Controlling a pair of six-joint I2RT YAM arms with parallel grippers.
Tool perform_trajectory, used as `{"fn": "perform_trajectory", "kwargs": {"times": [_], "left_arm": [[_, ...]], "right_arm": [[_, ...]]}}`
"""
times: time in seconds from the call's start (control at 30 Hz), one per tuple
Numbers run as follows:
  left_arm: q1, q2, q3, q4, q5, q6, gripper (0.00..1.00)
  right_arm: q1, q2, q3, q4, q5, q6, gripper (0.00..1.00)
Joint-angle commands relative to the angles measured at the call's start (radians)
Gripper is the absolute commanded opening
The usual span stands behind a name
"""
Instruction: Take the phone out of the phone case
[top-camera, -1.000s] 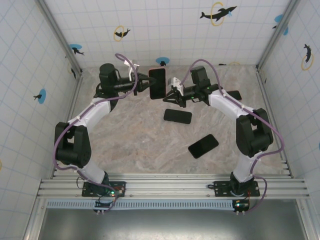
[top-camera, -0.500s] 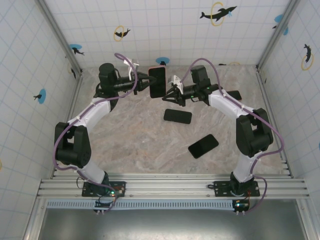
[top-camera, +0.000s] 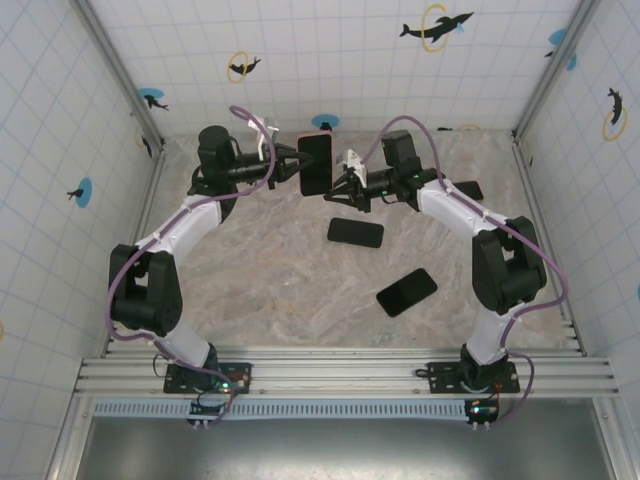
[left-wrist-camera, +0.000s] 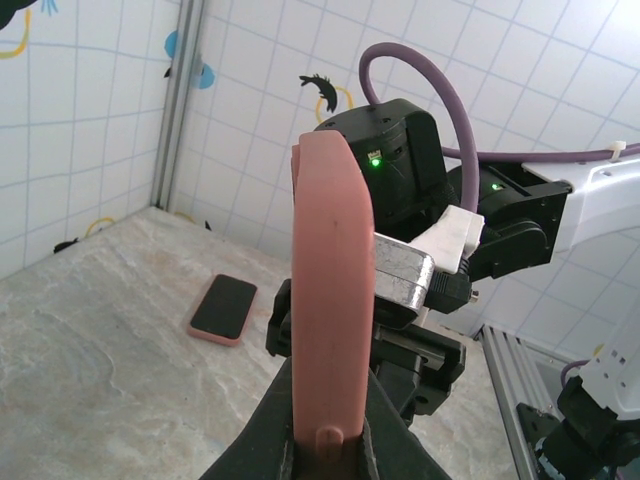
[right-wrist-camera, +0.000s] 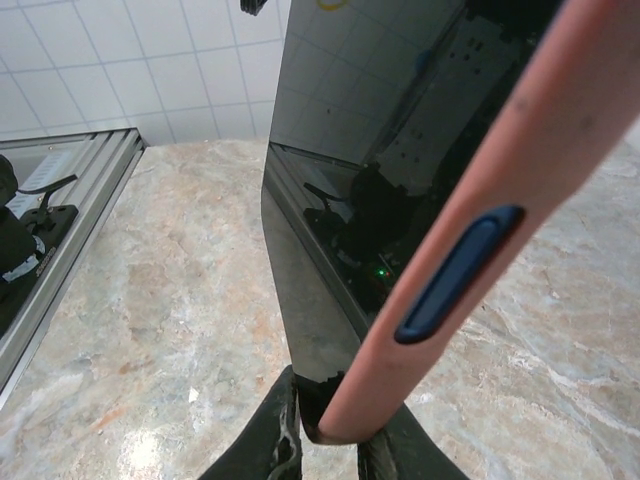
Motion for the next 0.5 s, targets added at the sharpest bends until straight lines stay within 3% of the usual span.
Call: {"fn": "perform_trajectory", "kwargs": {"times": [0.0,0.17,0.4,0.47], "left_arm": [[-0.034,-0.014,0.020,-0.022,0.065,-0.015,0.00],[-0.036,-0.012,0.017,-0.022,0.077,-0.067,0.00],[-0.058,-0.028,-0.021,-0.025,0.074,-0.139,0.00],[-0.067,-0.034,-0.032,-0.022,0.079,-0.156,0.00]], "right_arm": [[0.003,-0.020,-0.011,0.100,-0.024,-0.018,0.16],[0.005,-0.048,-0.042,0.168,0.081,-0.028,0.13],[0.006,-0.126,-0.185,0.571,0.232,0.140,0.10],[0.010,-0.133,-0.187,0.599,0.259,0.137,0.09]]}}
